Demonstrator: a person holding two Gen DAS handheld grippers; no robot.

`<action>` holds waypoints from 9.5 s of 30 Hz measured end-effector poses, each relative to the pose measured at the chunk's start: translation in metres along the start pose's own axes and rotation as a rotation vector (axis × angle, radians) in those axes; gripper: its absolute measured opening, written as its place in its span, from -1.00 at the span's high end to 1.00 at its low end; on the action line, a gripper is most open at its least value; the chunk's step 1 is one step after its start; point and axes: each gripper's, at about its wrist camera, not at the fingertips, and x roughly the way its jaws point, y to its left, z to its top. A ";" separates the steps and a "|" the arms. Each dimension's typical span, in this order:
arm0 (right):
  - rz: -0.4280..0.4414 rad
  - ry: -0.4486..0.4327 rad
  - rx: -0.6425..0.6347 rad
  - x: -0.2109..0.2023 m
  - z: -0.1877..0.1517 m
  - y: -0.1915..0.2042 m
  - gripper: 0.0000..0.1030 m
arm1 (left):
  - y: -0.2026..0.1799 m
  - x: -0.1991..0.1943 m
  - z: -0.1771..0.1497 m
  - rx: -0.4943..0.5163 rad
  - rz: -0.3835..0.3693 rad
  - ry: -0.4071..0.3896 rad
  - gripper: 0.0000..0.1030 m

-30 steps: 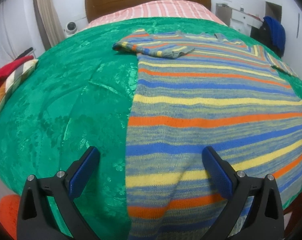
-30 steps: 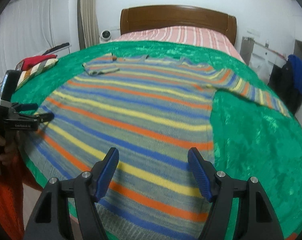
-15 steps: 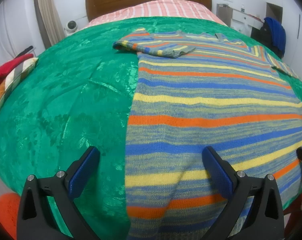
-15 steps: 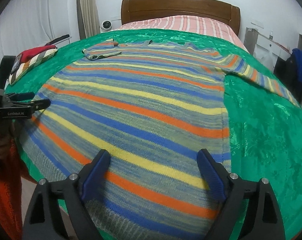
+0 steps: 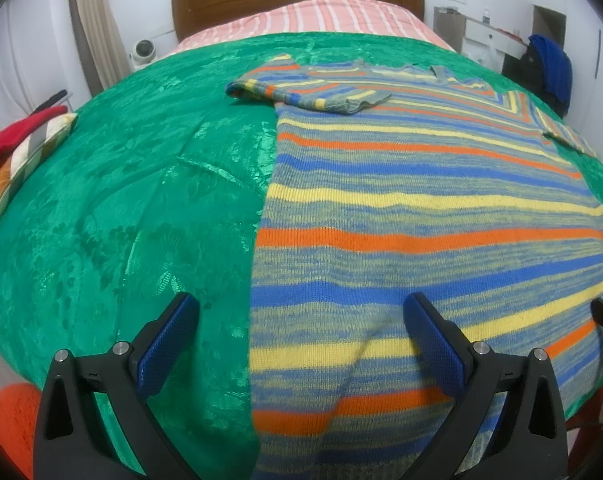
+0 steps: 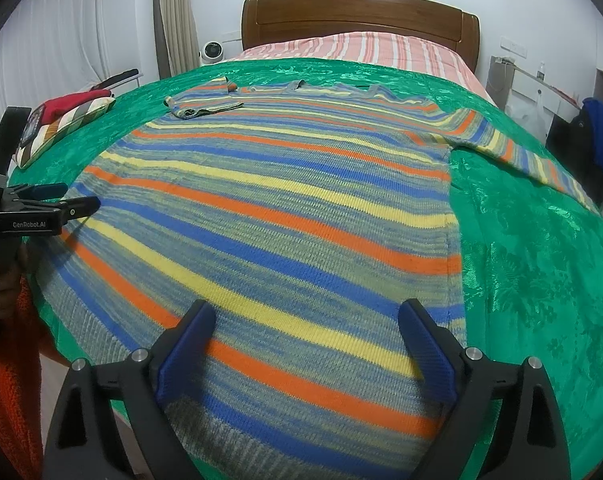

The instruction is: Fold small clothes

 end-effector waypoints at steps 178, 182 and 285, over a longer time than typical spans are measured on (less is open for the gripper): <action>-0.276 -0.098 0.269 -0.010 0.040 -0.149 -0.98 | 0.126 0.065 0.062 -0.263 0.056 -0.048 -0.85; -0.274 -0.087 0.376 0.014 0.013 -0.163 -0.99 | 0.119 0.069 0.061 -0.227 0.079 -0.046 -0.93; -0.279 -0.141 0.361 0.017 0.005 -0.158 -1.00 | 0.115 0.075 0.061 -0.205 0.098 -0.041 -0.99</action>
